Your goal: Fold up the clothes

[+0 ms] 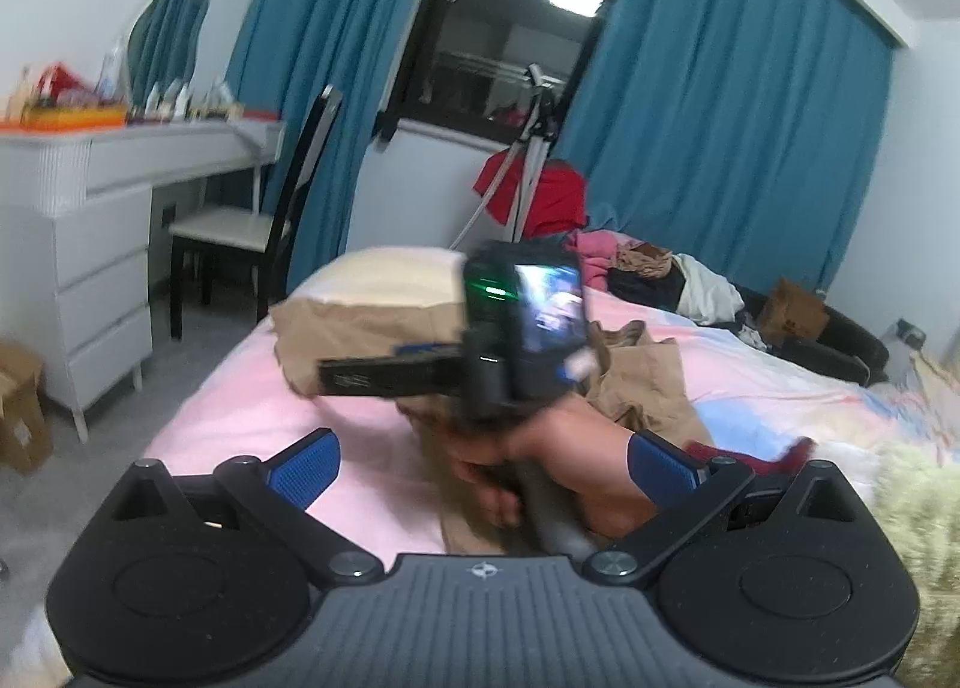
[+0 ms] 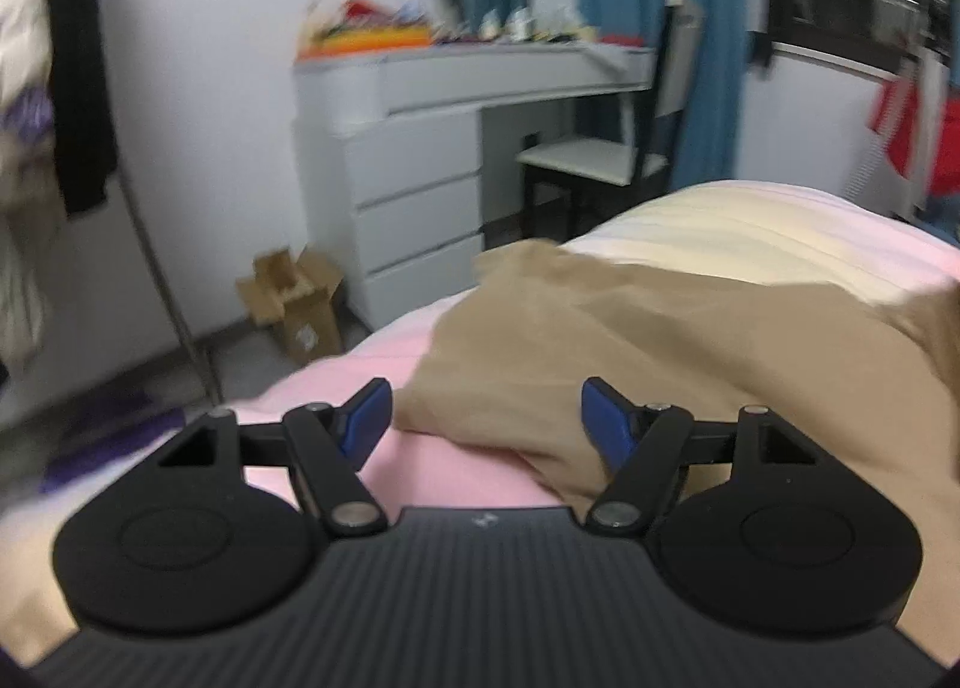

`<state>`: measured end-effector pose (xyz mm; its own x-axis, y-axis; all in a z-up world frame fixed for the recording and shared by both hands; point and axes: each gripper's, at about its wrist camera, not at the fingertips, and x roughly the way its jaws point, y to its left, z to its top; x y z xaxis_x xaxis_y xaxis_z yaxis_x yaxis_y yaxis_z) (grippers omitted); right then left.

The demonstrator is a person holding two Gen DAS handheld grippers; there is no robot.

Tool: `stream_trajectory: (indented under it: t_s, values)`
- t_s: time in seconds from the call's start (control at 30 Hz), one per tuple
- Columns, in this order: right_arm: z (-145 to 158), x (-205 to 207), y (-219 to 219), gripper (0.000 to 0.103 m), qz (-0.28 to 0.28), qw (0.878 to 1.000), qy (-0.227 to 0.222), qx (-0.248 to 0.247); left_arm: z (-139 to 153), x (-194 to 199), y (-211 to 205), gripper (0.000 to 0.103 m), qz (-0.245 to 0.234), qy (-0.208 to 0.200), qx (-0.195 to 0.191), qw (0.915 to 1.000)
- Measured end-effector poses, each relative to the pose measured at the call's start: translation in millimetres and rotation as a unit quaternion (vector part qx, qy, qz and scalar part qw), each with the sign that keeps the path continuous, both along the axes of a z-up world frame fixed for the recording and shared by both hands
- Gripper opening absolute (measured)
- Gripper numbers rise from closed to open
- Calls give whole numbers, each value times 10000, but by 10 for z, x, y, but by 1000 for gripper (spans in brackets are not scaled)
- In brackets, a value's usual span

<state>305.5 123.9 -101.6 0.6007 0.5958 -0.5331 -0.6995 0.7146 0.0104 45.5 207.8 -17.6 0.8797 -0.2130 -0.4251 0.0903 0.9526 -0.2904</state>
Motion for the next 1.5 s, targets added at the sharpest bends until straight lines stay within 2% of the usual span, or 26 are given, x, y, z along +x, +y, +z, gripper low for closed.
stream_trajectory:
  t_s: [0.03, 0.13, 0.17, 0.2, 0.23, 0.33, 0.5, 0.6, 0.73, 0.87, 1.0, 1.07, 1.17, 1.23, 1.33, 1.43, 1.5]
  values:
    - [-45, 17, 79, 70, 83, 9999, -52, -136, -40, 44, 48, 103, 20, 86, -123, 9999]
    - [-141, 29, 224, 53, 221, 9983, -209, -496, -100, 104, 129, 103, 126, 161, -228, 9995]
    - [-152, 26, 245, 40, 204, 9977, -274, -591, -120, 115, 148, 103, 144, 165, -222, 9995]
    - [-163, 22, 267, 23, 186, 9969, -339, -685, -140, 125, 166, 103, 161, 170, -217, 9995]
    - [-130, 38, 240, 18, 83, 9972, -360, -653, -163, 145, 168, 103, 172, 213, -194, 9994]
    - [7, 90, 124, 17, -256, 9974, -466, -485, -203, 167, 166, 103, 148, 290, -108, 9994]
    - [504, 214, -395, 15, -1065, 9919, -670, 157, -220, 170, 92, 103, 173, 269, 37, 9995]
    - [785, 293, -804, 15, -1628, 9825, -758, 493, -203, 185, 54, 103, 212, 268, 87, 9994]
    - [888, 361, -1467, 9, -2541, 9602, -693, 928, -160, 178, -20, 103, 236, 228, 202, 9993]
    - [682, 406, -2160, 7, -3437, 9284, -183, 1397, -154, 173, -148, 103, 226, 224, 389, 9987]
    - [254, 345, -2718, 7, -4034, 8960, 413, 1808, -192, 223, -246, 103, 183, 321, 479, 9982]
    - [32, 285, -2931, 7, -4260, 8802, 677, 1979, -223, 256, -274, 103, 153, 383, 482, 9980]
    - [-203, 219, -3072, 7, -4465, 8629, 916, 2184, -271, 311, -335, 103, 148, 457, 562, 9973]
    - [-325, 201, -3134, 7, -4495, 8570, 1097, 2266, -310, 358, -381, 103, 118, 497, 591, 9969]
    - [-383, 199, -3164, 9, -4446, 8552, 1267, 2342, -368, 420, -462, 103, 82, 543, 667, 9963]
    - [-281, 141, -3156, 12, -4327, 8632, 1314, 2244, -396, 485, -531, 103, 103, 529, 770, 9956]
    - [-197, 64, -3171, 26, -4212, 8713, 1396, 2097, -402, 522, -573, 103, 107, 513, 793, 9955]
